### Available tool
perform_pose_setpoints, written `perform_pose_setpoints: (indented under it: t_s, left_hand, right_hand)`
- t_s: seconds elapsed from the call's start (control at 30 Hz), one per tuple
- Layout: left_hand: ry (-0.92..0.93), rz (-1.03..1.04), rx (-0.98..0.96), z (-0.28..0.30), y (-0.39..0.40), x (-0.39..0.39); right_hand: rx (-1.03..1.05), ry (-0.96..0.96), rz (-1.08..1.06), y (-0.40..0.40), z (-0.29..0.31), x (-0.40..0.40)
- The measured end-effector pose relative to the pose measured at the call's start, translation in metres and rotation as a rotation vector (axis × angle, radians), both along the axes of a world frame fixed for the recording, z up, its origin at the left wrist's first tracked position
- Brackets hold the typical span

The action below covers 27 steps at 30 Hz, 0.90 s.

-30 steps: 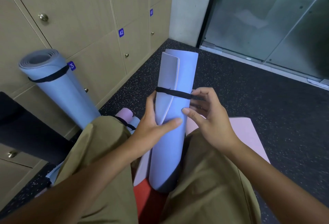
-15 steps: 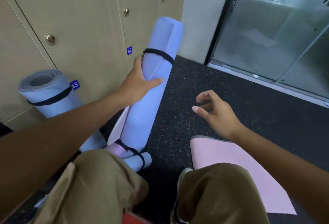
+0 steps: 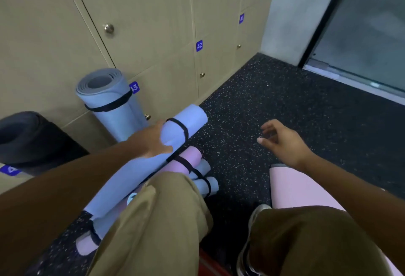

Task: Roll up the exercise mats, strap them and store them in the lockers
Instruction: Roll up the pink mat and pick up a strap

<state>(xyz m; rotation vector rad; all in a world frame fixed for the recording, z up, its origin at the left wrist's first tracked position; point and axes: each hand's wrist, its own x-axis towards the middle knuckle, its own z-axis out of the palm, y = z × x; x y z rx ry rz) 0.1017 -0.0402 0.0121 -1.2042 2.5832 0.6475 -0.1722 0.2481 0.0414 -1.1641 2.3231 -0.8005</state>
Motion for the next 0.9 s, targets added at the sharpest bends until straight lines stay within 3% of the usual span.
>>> perform_pose_setpoints:
  t_s: [0.17, 0.33, 0.63, 0.9]
  left_hand:
    - [-0.163, 0.072, 0.023, -0.047, -0.007, 0.059]
    - [-0.177, 0.078, -0.033, -0.089, -0.017, 0.095]
    - [-0.045, 0.020, -0.046, -0.049, -0.009, 0.061]
    - [0.038, -0.177, -0.029, -0.015, 0.010, -0.024]
  right_hand:
    - [0.036, -0.022, 0.023, 0.000, -0.012, 0.009]
    - [0.074, -0.046, 0.011, 0.000, -0.019, 0.018]
    - [0.117, -0.050, 0.019, 0.004, -0.028, 0.020]
    - [0.121, -0.031, -0.005, -0.001, -0.023, -0.009]
